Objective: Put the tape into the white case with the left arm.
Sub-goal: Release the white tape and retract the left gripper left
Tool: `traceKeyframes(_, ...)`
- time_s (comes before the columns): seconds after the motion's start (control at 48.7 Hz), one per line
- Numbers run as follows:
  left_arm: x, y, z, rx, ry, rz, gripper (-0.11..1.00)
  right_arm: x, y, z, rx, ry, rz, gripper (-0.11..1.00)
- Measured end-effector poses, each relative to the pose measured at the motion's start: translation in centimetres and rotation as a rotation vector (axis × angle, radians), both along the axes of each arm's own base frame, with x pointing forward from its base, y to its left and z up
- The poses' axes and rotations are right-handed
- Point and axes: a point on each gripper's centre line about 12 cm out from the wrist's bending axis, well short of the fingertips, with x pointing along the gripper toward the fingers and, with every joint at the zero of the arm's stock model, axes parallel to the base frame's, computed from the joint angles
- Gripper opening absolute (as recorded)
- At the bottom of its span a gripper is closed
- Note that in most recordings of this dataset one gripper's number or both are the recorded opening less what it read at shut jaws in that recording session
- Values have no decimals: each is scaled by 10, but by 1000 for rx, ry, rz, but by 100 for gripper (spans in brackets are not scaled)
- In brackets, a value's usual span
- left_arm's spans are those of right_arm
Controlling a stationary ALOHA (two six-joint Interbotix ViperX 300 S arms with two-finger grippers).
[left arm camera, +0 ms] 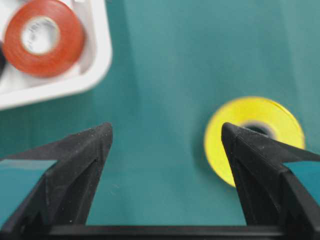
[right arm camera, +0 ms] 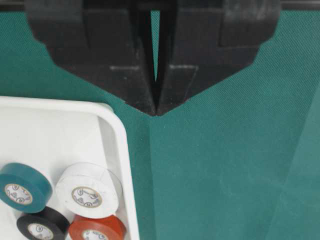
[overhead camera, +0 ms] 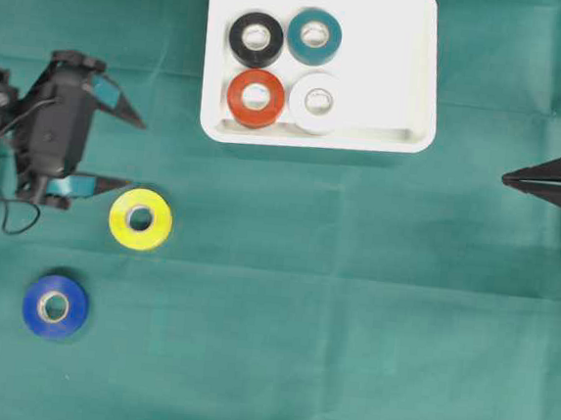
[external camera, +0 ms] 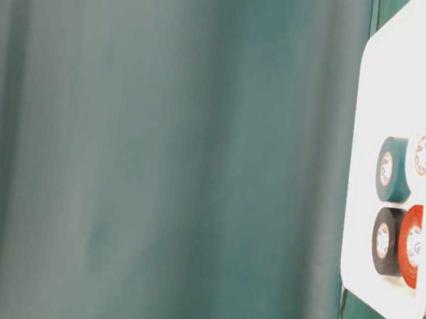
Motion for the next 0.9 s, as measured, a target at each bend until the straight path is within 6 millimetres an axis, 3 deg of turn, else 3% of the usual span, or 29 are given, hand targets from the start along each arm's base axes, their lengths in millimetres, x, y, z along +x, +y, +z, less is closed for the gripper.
traceKeyframes(0.534,-52,-6,5,-20,-156,-8,88,0,0,0,0,-6,0,-9)
traceKeyframes(0.903,-59,-6,1,-22,-167,-8,88,0,0,1,-1,-9,0,-9)
